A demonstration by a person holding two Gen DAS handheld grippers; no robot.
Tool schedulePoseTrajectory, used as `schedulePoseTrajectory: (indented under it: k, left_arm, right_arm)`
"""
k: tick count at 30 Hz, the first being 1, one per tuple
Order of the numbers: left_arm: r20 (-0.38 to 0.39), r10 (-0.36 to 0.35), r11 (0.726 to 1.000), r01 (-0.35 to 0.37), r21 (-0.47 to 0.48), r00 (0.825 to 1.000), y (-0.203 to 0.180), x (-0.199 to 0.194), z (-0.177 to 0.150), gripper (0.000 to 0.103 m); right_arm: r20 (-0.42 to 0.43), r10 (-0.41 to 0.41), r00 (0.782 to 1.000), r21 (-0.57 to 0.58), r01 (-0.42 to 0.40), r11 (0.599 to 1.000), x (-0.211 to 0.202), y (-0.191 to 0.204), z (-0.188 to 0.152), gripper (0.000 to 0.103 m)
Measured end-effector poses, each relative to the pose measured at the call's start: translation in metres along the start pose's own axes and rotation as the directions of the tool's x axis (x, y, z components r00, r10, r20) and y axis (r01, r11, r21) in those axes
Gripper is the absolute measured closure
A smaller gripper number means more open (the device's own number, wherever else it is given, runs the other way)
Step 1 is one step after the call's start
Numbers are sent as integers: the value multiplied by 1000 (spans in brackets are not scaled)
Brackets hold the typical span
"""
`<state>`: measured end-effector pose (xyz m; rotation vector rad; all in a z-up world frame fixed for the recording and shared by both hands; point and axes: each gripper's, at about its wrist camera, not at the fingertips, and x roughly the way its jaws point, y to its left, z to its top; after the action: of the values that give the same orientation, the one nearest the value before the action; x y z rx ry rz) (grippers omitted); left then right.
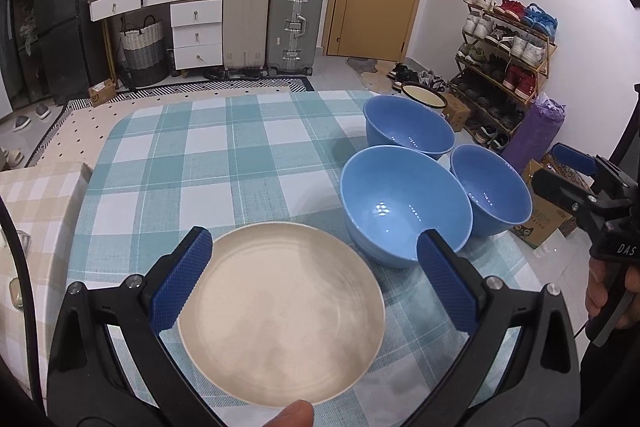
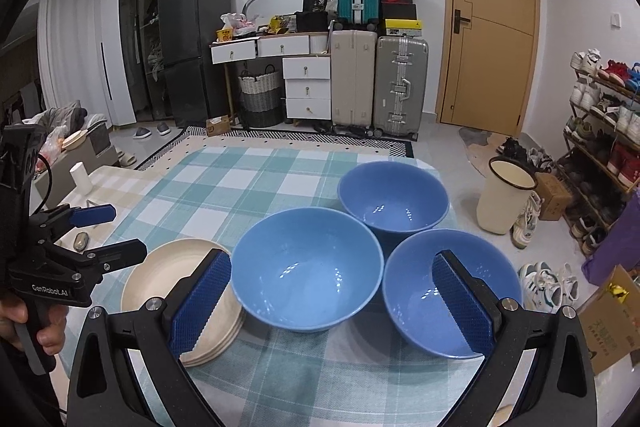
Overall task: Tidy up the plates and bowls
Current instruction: 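Move both tools to a light-blue bowl beside the plate stack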
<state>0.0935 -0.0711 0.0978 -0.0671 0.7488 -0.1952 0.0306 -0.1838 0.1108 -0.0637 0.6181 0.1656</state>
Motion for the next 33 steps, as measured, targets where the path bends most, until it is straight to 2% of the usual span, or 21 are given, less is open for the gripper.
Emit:
schedulePoseTrajectory:
  k: [18,33]
  left_arm:
    - [-22,-37,999,37,24,999,-13,54,64,1]
    - [-87,-51,998,53,31,995,-23,116,102,1]
  right_arm:
    - [-26,3,1000,102,0,995,21,-58,39,1]
    - [-69,-25,997,128,34,991,61,-88,58,1]
